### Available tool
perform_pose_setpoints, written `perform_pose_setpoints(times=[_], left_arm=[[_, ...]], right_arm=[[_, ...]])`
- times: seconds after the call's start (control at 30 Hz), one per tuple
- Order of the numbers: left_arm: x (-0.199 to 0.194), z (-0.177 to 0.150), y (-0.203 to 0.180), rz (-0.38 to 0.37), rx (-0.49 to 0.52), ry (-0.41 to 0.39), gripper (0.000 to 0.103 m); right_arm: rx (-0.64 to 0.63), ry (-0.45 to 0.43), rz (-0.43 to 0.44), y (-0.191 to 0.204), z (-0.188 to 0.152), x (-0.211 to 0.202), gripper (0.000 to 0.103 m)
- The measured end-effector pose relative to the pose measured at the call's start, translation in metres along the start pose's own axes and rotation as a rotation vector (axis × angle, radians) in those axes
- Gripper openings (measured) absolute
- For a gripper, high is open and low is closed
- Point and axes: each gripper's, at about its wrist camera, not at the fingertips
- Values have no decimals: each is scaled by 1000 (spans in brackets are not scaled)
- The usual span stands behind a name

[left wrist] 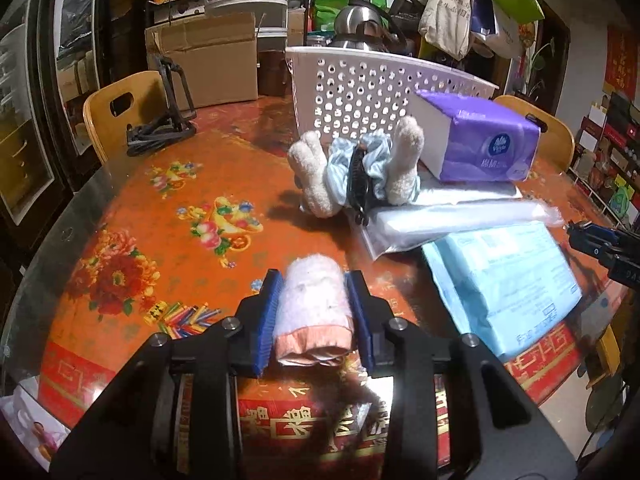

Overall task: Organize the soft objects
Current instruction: 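Lift the towel and cable with both grippers and carry them over the white basket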

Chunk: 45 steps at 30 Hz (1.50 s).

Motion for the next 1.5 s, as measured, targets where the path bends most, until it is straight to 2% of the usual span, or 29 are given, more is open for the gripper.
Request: perform_pose_setpoints(times=[0.33, 0.6, 0.83, 0.93, 1.13, 1.33, 1.5], left_arm=[[-17, 21, -12, 11, 24, -39, 30], [-24, 34, -13, 4, 24, -52, 30], [-32, 64, -17, -21, 40, -78, 30], [-36, 85, -18, -22, 52, -94, 30], [-41, 150, -13, -47, 42, -134, 30], [-30, 230, -9, -85, 16, -133, 30], [-1, 291, -15, -88, 6, -105, 30]], right_arm=[[29, -46, 16, -13, 24, -4, 53], [53, -44, 29, -21, 31, -2, 53], [46, -80, 31, -27, 65, -2, 53], [39, -105, 38, -28, 90, 0, 53], [32, -144, 86, -20, 157, 11, 53], [28, -125, 163, -2, 228, 39, 53], [6, -82, 152, 17, 265, 74, 53]])
Point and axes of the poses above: each gripper's, at about its wrist camera, not at the fingertips, and x roughly the way its jaws point, y to its left, z to its top, and after that the axes turned 15 degrees about -z, right-handed
